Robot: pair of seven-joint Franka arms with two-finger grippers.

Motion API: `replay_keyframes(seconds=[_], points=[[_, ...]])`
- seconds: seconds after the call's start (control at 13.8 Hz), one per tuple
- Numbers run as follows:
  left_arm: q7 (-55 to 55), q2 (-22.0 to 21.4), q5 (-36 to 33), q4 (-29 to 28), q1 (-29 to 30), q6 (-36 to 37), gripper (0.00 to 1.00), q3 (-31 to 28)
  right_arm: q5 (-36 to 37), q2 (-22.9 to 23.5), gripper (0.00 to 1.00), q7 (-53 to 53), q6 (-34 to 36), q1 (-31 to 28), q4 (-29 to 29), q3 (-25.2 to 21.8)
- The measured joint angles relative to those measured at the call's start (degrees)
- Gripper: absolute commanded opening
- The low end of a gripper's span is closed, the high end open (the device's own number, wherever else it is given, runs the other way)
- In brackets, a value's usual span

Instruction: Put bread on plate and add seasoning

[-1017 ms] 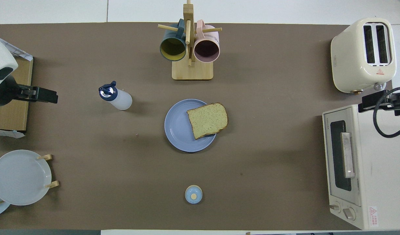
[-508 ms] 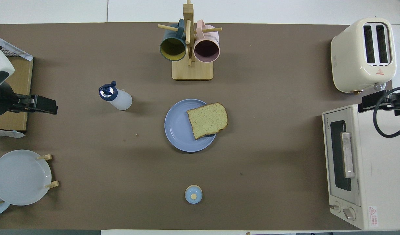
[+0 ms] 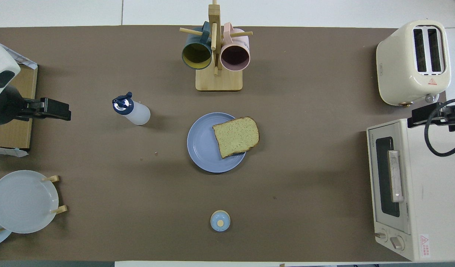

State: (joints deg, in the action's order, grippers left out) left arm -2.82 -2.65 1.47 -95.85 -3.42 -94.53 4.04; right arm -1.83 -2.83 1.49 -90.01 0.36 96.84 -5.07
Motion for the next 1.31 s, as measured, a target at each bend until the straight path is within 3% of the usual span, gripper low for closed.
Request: replay_keyframes(seconds=[1.31], points=[[0.53, -0.22, -1.58, 1.18, -0.58, 2.5, 1.0, 0.1, 0.0, 0.0, 1.0, 0.0, 0.0, 0.0, 0.0, 0.0]])
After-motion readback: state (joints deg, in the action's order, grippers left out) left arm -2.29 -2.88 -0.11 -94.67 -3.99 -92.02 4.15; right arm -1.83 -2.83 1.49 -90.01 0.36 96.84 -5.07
